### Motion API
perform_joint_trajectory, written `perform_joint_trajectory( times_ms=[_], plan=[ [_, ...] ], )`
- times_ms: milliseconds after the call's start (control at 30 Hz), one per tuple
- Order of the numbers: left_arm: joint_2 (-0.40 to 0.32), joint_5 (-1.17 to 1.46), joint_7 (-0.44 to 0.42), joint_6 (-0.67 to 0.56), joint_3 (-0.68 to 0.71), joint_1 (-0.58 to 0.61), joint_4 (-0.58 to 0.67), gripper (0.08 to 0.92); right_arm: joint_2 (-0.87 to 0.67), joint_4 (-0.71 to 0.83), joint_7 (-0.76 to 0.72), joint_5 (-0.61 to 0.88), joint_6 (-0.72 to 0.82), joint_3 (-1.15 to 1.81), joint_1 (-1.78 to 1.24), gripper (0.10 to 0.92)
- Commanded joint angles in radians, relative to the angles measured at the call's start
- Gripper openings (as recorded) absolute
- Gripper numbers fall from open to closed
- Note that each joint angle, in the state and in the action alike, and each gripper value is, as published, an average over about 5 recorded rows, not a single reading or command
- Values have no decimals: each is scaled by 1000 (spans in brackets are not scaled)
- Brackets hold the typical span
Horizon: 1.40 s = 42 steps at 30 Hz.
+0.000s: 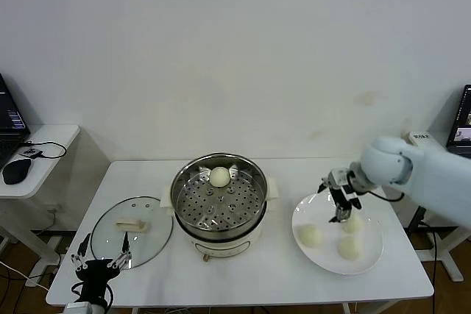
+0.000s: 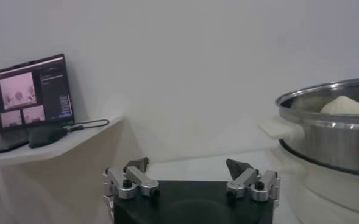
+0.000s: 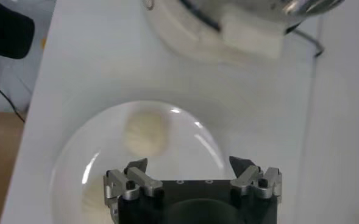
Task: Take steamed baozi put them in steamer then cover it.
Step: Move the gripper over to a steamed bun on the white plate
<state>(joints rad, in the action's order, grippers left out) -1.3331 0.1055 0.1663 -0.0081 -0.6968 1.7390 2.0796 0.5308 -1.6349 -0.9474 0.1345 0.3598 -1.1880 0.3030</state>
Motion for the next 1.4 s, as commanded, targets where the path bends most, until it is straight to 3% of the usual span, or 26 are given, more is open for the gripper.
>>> perform_joint_trajectory(
  times_ms=[33,533,1067,1400],
  plan=[
    [0,-1,0,0,1,-1,-2,823,22,48,16,-50,16,92,-206,823],
    [-3,-5,0,0,0,-12,-22,823,152,156,55,-91,6,141,-306,816],
    [-4,-5,1,-1,1,-20,-30,823,145,157,37,-90,2,160,-280,655],
    [-5,-4,1,-1,2,-24,-29,823,77,91,-28,-17,-3,122,-64,628]
  ],
)
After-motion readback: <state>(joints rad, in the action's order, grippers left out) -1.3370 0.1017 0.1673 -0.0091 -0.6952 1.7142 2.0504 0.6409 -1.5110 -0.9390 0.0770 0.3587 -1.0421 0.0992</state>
